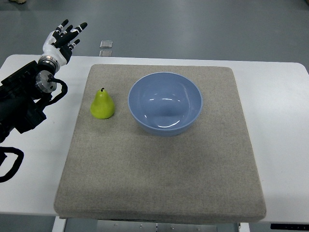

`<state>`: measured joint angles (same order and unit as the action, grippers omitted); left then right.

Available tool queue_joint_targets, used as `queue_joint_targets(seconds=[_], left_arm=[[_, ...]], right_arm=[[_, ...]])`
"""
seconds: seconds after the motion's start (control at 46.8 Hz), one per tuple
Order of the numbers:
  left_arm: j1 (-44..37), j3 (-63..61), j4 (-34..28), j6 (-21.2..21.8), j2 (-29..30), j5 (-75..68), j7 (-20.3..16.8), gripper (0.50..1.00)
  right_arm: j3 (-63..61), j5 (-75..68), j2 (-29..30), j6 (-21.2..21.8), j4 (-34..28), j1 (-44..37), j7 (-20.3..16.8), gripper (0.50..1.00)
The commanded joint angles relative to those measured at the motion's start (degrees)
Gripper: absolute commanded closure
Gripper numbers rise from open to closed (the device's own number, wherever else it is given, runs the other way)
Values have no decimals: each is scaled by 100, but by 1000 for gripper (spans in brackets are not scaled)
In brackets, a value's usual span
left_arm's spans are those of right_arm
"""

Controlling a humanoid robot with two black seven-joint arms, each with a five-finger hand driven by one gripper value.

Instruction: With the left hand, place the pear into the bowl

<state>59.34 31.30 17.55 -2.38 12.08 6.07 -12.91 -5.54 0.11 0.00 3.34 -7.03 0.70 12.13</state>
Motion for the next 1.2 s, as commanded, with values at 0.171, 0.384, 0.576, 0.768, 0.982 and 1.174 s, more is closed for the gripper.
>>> queue_joint_targets(seconds=[0.171,0.384,0.576,0.768,0.982,1.174], left_arm=[[113,-1029,679,-87,541,-141,-1,508],[262,-1425,1373,-368,1147,-1151,8,508],[280,-1451,1971,-728,1587,-2584,8,508],[324,-1460,2446,-1133,1948,-3436,8,508],[359,-1451,2868,-1633,2281,-4852,8,508],[666,-1443,3492,-2389,2738,-5599,-1,510]], right_arm=[[0,6,0,0,0,1,0,574],[0,-3,0,0,0,1,0,574],[0,6,0,0,0,1,0,574],[0,-3,0,0,0,1,0,574],[0,-3,0,0,0,1,0,574],[0,6,0,0,0,1,0,574]])
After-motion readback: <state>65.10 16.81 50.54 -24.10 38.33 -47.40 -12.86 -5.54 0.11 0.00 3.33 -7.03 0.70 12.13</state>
